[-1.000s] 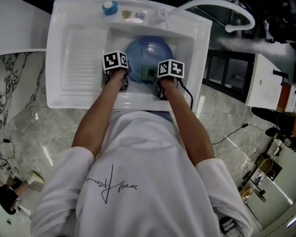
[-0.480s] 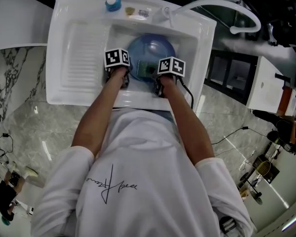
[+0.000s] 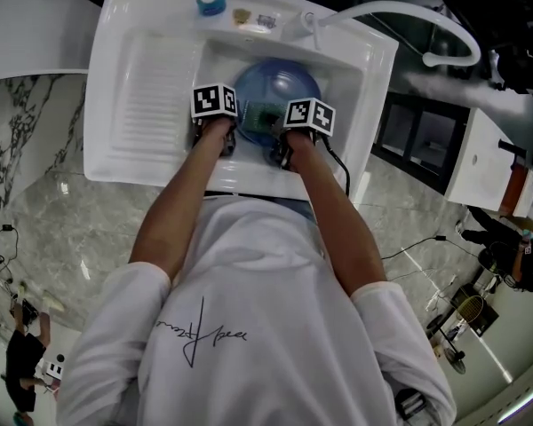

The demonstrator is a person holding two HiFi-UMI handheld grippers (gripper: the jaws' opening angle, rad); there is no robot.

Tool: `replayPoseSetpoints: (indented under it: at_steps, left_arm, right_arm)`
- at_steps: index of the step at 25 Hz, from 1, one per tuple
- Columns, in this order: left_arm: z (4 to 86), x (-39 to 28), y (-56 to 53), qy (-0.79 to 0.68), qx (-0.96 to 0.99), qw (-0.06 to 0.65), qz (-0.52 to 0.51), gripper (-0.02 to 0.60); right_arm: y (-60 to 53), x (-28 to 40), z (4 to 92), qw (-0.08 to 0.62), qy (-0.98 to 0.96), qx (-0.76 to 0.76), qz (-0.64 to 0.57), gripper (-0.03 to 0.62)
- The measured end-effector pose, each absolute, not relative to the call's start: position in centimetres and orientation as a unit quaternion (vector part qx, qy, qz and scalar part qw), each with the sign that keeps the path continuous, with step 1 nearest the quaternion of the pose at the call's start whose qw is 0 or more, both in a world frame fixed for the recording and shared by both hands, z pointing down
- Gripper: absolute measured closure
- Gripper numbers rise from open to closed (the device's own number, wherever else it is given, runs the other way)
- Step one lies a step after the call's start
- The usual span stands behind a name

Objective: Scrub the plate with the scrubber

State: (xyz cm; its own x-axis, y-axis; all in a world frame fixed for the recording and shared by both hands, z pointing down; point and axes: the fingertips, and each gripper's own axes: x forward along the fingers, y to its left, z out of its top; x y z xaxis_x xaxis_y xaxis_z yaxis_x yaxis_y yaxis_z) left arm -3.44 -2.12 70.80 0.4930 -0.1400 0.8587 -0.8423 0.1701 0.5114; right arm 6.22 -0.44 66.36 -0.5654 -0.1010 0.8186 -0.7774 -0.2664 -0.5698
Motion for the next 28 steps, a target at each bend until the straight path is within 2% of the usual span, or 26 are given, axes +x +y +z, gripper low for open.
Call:
replayPoseSetpoints:
  at_steps: [10, 28]
  left_arm:
    - [70.8, -3.4, -2.1, -0.420, 0.583, 0.639, 0.274, 0.508]
    - [70.7, -3.4, -2.0, -0.417, 0.583, 0.641, 0.274, 0.508]
  right_arm:
    - [-2.3, 5.6, 64.8, 0.200, -0.563, 0.386, 0.703, 0.531]
    - [-5.6, 5.4, 63.5, 0.195, -0.597, 0.380, 0.679, 0.531]
